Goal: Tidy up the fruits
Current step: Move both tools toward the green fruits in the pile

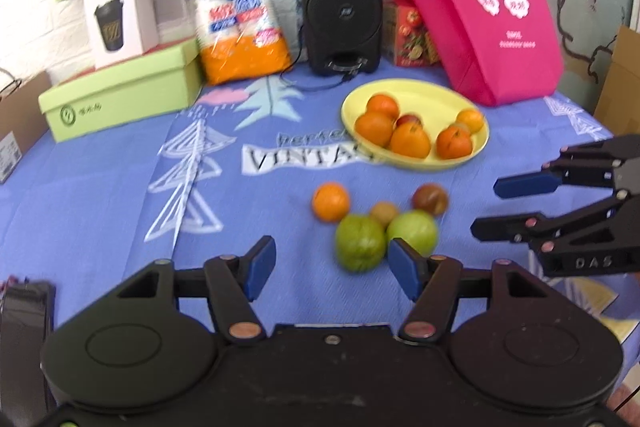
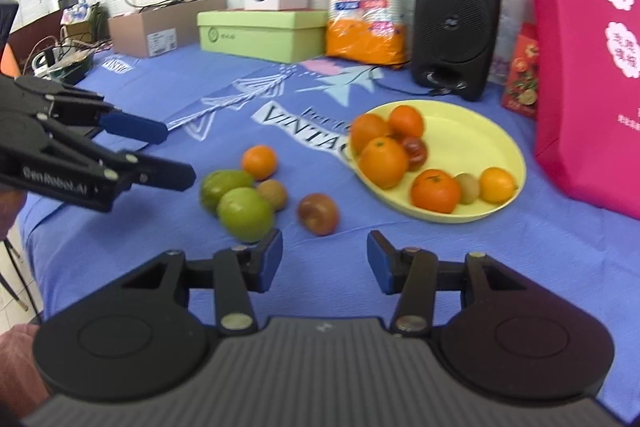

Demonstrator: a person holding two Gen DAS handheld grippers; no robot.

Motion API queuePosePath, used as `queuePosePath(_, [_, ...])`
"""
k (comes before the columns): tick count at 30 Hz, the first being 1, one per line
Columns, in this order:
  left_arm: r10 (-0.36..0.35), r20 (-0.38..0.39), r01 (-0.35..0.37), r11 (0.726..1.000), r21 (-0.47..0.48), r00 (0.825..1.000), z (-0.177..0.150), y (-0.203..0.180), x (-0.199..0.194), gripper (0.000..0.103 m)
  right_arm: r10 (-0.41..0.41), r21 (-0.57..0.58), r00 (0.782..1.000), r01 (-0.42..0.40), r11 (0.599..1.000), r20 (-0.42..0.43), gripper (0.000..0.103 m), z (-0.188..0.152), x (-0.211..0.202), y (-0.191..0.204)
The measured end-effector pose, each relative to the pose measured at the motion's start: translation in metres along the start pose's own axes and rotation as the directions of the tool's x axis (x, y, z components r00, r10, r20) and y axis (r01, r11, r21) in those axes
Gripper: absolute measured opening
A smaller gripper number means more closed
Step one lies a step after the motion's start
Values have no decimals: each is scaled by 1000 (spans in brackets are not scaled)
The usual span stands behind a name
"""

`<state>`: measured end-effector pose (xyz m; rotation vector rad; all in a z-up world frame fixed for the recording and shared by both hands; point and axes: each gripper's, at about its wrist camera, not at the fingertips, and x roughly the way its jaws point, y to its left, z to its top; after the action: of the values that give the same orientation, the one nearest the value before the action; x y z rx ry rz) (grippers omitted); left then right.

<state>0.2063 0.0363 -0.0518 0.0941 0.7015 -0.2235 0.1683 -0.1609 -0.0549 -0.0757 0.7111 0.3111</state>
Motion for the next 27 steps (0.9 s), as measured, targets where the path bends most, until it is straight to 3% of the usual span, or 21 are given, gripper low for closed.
queuePosePath(7, [-11, -31, 11, 1000, 7, 999, -8, 4, 20, 63, 48, -50, 998, -49, 998, -34, 46, 0, 9, 14])
queuePosePath(17, [-80, -47, 81, 997, 17, 996, 1, 2, 48, 63, 113, -152, 990, -125, 980, -83, 46, 0, 35, 34])
queuePosePath(27, [-186, -46, 182, 980, -79, 981, 10, 21, 67, 63, 109, -147, 991, -119, 982, -74, 52, 12, 61, 23])
